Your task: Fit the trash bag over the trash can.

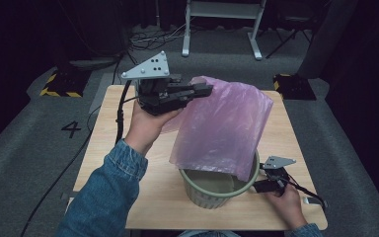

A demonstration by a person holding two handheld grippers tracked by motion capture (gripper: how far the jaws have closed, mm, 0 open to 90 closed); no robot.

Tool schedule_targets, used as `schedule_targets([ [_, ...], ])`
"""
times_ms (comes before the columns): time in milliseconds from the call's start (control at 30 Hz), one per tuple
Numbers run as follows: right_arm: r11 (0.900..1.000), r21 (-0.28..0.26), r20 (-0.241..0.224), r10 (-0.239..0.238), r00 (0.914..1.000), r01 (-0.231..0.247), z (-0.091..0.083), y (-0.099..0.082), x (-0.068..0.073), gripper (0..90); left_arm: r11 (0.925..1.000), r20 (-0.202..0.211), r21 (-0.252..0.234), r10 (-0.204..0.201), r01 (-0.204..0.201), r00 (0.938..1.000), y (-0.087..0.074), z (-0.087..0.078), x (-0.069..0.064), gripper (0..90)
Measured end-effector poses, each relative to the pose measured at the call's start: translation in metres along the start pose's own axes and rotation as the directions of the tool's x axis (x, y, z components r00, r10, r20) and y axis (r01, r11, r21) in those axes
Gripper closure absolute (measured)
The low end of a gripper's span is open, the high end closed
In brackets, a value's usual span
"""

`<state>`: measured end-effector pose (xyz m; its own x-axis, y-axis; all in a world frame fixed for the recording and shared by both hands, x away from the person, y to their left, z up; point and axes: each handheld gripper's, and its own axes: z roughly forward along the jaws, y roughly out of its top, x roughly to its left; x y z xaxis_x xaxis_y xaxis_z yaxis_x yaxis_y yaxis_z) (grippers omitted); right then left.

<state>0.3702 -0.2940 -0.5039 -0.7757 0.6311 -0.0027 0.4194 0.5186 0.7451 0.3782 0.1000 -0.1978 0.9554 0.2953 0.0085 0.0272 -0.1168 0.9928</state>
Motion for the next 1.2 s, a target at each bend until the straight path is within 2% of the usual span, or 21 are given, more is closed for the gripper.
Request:
schedule_targets([
  [67, 1.0, 0.0, 0.001, 0.0, 1.0, 0.0, 0.0, 0.0, 0.0, 22.1, 1.0, -0.003, -0.005, 0.006, -0.006, 1.0, -0.004, 0.002, -0.001, 89.4],
  [200, 1.0, 0.001, 0.001, 0.001, 1.0, -0.001, 0.0, 0.0, 0.0, 22.2, 0.9998, -0.003, 0.018, 0.006, -0.006, 1.0, -0.014, 0.009, -0.001, 89.5],
  [433, 1.0, 0.001, 0.001, 0.001, 1.0, -0.001, 0.0, 0.0, 0.0, 22.2, 0.9992, 0.008, 0.037, -0.014, 0.014, 0.9999, -0.036, 0.016, 0.002, 89.4],
  [733, 1.0, -0.001, 0.002, -0.001, 1.0, 0.001, 0.0, 0.0, 0.0, 22.2, 0.9947, 0.015, 0.103, -0.006, 0.005, 0.9999, -0.064, 0.026, -0.004, 89.2],
  [900, 1.0, -0.001, 0.002, -0.001, 1.0, 0.001, 0.0, 0.0, 0.0, 22.2, 0.9892, 0.016, 0.146, 0.009, -0.011, 0.9998, -0.077, 0.026, -0.011, 88.2],
  [1033, 1.0, -0.001, 0.002, -0.001, 1.0, 0.001, 0.0, 0.0, 0.0, 22.2, 0.9817, 0.005, 0.19, -0.015, 0.014, 0.9999, -0.089, 0.024, -0.014, 88.1],
  [1200, 1.0, -0.001, 0.002, -0.001, 1.0, 0.001, 0.0, 0.0, 0.0, 22.2, 0.9663, -0.023, 0.247, -0.068, 0.071, 0.9974, -0.105, 0.02, -0.012, 87.7],
])
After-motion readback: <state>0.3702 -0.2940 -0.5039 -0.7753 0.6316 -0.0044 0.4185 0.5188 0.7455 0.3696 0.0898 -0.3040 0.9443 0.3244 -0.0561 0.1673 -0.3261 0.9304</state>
